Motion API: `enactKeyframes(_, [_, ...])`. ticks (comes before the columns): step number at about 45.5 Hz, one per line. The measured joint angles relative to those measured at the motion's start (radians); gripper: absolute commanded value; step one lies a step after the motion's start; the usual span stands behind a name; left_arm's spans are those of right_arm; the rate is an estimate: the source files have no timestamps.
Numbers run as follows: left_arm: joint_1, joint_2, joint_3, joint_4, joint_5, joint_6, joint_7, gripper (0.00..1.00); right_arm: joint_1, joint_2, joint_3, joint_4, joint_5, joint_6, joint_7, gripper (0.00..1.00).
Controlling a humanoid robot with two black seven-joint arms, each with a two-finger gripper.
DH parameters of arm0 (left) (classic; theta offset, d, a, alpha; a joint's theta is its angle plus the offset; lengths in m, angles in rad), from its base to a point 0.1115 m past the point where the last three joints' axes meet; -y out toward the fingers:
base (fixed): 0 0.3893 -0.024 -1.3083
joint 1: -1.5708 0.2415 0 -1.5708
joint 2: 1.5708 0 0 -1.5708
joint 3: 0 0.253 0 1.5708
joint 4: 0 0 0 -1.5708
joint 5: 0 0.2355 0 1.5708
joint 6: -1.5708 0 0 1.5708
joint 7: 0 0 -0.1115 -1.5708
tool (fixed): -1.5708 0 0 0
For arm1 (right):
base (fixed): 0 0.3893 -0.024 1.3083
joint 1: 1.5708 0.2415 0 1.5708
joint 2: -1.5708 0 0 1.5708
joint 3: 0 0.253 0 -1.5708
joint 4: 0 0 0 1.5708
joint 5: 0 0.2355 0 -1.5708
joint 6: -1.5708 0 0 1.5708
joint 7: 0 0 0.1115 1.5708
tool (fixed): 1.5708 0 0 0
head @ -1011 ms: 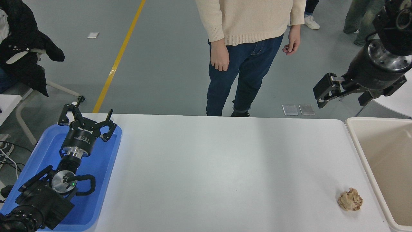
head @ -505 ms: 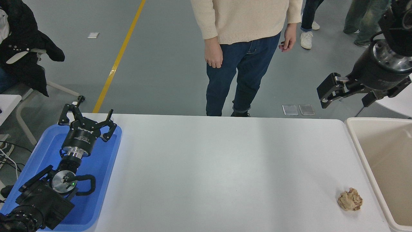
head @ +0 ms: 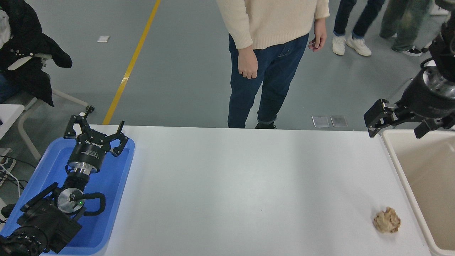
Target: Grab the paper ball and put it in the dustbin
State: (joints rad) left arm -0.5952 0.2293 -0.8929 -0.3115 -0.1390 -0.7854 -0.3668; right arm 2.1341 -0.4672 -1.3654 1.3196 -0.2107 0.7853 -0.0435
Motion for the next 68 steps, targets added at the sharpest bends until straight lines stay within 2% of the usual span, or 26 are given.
enactKeyframes(10, [0.001,0.0,0.0,0.0,0.0,0.0,0.0,1.0,-0.163,-0.069,0.006,-0.026,-0.004,-0.054,-0.001,1.0])
enactKeyframes(32, [0.001,0.001,0.0,0.0,-0.002,0.0,0.0,1.0,-0.586,-0.147,0.169,-0.173,-0.051,-0.358,0.0,1.0])
enactKeyframes(52, [0.002,0.001,0.0,0.0,-0.002,0.0,0.0,1.0,-0.897,-0.146,0.386,-0.359,-0.1,-0.419,0.0,1.0])
enactKeyframes(68, [0.002,0.001,0.0,0.0,-0.002,0.0,0.0,1.0,-1.018,-0.129,0.505,-0.462,-0.106,-0.428,-0.001,1.0])
